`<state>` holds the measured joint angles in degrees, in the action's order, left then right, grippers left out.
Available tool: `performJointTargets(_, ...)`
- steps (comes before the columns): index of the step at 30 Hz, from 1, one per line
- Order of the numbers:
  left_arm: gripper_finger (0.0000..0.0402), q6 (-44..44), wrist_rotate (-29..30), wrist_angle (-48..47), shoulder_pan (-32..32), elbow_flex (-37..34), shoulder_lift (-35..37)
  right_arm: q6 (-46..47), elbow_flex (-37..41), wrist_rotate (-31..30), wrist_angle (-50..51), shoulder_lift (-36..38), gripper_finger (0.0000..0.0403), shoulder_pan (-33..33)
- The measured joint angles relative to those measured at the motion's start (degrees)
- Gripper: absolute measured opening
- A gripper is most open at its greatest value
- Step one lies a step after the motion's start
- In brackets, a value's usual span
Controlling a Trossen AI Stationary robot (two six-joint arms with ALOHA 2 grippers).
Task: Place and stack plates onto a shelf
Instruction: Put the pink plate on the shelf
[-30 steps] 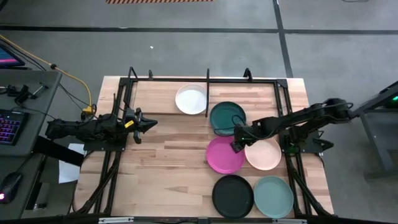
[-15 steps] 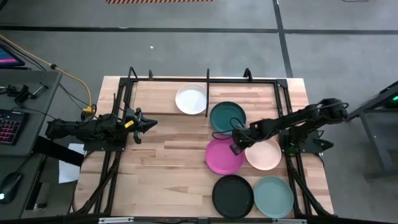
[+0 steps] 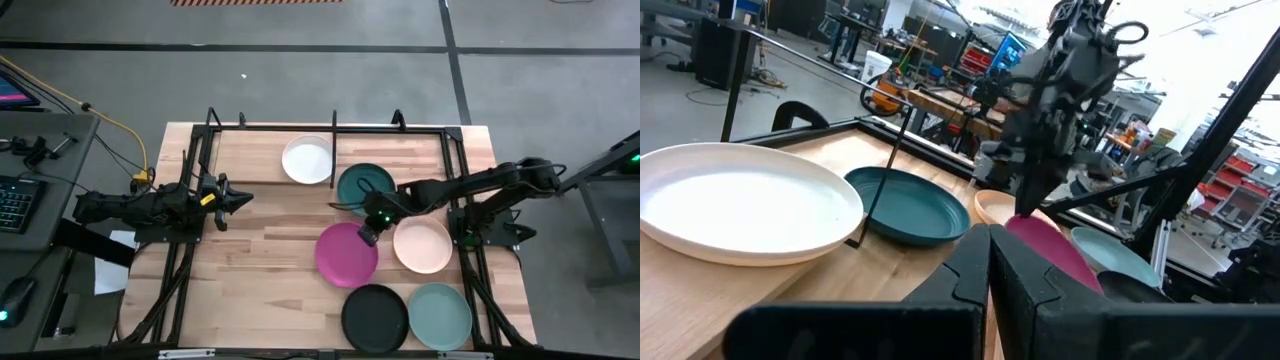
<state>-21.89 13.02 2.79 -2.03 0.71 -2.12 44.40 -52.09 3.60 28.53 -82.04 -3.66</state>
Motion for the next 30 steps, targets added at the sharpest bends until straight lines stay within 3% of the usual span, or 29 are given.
performJointTargets(8,0.0001,0.01,0.00,0.00,0.00,0.00,0.01,-3.31,-1.68,-3.68,5.13,0.00,0.0000,2.07)
performJointTargets(21,0.0001,0.00,0.00,-0.04,-0.01,0.00,-0.01,8.56,9.18,0.55,2.46,-0.52,0.0000,2.14)
performJointTargets(30,0.0001,0.00,0.00,-0.02,-0.01,0.00,0.01,6.98,7.61,1.10,-1.14,-0.50,0.0011,2.32)
